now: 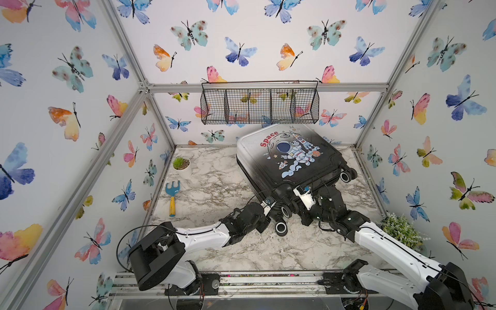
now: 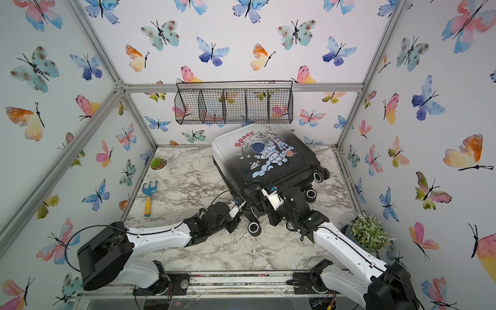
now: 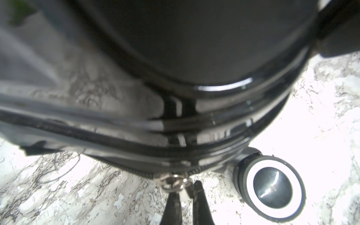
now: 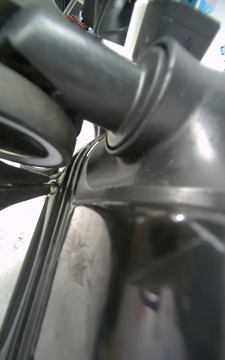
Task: Close the suitcase zippers
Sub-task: Zip the zipper on the suitcase.
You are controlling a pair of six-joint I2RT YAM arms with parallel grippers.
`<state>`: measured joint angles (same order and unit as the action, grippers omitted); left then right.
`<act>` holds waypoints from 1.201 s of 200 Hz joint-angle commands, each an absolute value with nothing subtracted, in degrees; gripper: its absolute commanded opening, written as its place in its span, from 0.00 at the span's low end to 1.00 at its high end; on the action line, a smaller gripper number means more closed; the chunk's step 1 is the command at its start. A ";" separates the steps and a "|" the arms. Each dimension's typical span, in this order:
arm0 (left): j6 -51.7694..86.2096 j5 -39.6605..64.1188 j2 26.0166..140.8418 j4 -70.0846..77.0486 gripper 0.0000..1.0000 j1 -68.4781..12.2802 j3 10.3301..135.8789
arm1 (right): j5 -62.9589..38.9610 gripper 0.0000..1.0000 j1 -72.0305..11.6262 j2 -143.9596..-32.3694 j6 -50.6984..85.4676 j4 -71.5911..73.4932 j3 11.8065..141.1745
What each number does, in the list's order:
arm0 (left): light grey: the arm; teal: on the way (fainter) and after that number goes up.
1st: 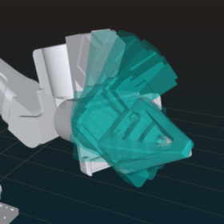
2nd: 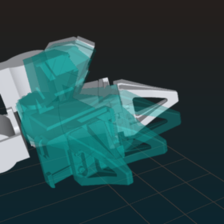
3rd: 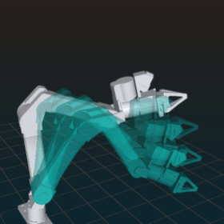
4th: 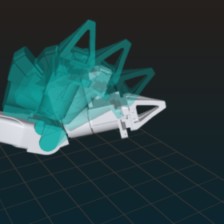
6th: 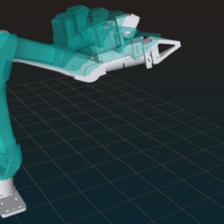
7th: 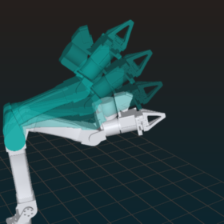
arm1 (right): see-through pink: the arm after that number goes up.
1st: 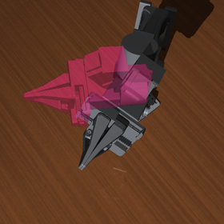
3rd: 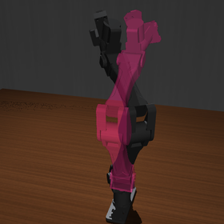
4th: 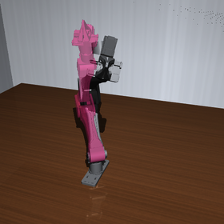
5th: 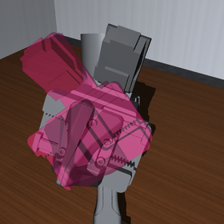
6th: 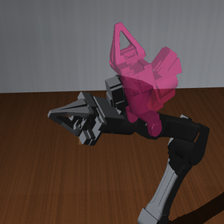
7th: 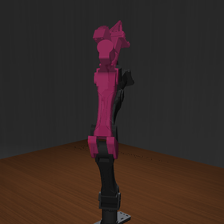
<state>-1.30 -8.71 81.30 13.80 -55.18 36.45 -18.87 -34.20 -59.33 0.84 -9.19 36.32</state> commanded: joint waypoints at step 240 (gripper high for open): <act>11.21 45.94 87.12 13.49 0.00 -50.71 48.10 | -38.63 0.04 -41.31 -58.97 26.72 48.18 11.47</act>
<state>10.92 34.44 84.68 5.91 -48.07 43.22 -28.42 -36.95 -57.32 23.24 32.03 12.71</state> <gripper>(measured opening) 0.069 0.053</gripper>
